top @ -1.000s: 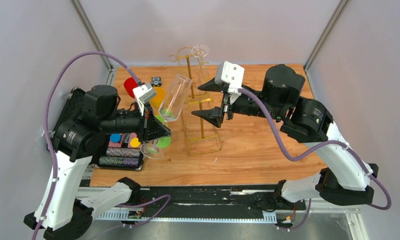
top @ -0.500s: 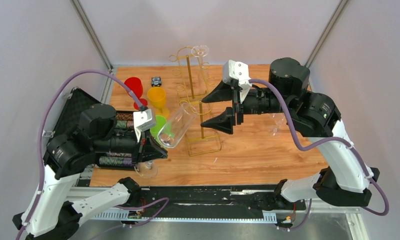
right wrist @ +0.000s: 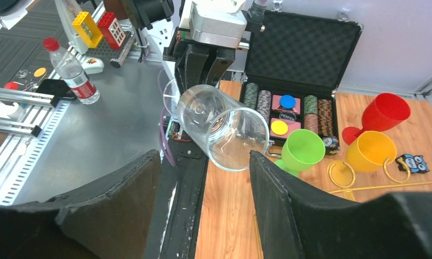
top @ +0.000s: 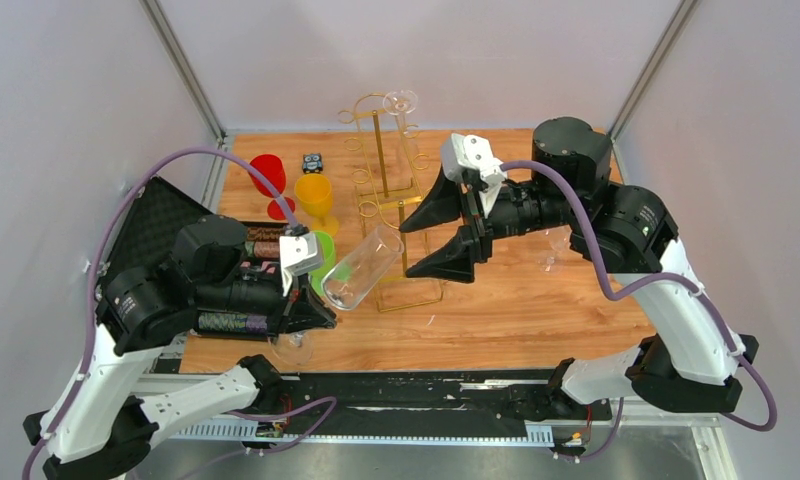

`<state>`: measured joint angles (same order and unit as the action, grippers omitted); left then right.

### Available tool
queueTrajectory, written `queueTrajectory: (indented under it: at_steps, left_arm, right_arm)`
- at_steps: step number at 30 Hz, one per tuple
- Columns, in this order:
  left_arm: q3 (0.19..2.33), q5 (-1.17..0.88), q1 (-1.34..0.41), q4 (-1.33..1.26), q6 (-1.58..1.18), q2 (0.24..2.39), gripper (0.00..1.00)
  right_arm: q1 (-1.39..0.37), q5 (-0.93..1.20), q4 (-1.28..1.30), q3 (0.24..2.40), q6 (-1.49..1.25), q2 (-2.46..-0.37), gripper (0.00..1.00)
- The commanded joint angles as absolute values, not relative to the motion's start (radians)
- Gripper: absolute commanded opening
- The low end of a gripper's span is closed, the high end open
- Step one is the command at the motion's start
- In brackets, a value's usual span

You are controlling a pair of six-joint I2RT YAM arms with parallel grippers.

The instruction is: Take the wine glass off the wine glass rack

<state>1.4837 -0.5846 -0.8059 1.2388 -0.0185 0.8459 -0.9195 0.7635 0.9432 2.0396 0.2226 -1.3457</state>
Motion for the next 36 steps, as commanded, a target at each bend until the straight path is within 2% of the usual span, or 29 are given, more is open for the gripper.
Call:
queueTrajectory:
  at_steps: [1,14,20,26,30,31,36]
  left_arm:
    - [1.497,-0.572,-0.823,1.194,-0.002,0.852,0.00]
    - [1.519,-0.545,-0.843,1.204,0.027,0.887,0.00]
    - [1.525,-0.537,-0.846,1.205,0.029,0.890,0.00]
    - [1.525,-0.529,-0.847,1.206,0.031,0.894,0.00]
    - [1.528,-0.524,-0.846,1.205,0.031,0.897,0.00]
    - [1.528,-0.524,-0.847,1.204,0.032,0.897,0.00]
    - [1.526,-0.522,-0.847,1.201,0.034,0.900,0.02]
  right_arm:
    - [-0.916,0.824,0.930,2.026,0.201,-1.340,0.61]
    - [-0.916,0.920,0.929,2.010,0.195,-1.393,0.46]
    - [-0.916,0.926,0.940,1.993,0.195,-1.398,0.35]
    - [-0.916,0.941,0.944,1.981,0.191,-1.400,0.12]
    - [-0.916,0.958,0.944,1.976,0.186,-1.407,0.06]
    - [-0.916,0.962,0.946,1.976,0.184,-1.411,0.01]
    - [-0.916,0.978,0.948,1.957,0.185,-1.413,0.00]
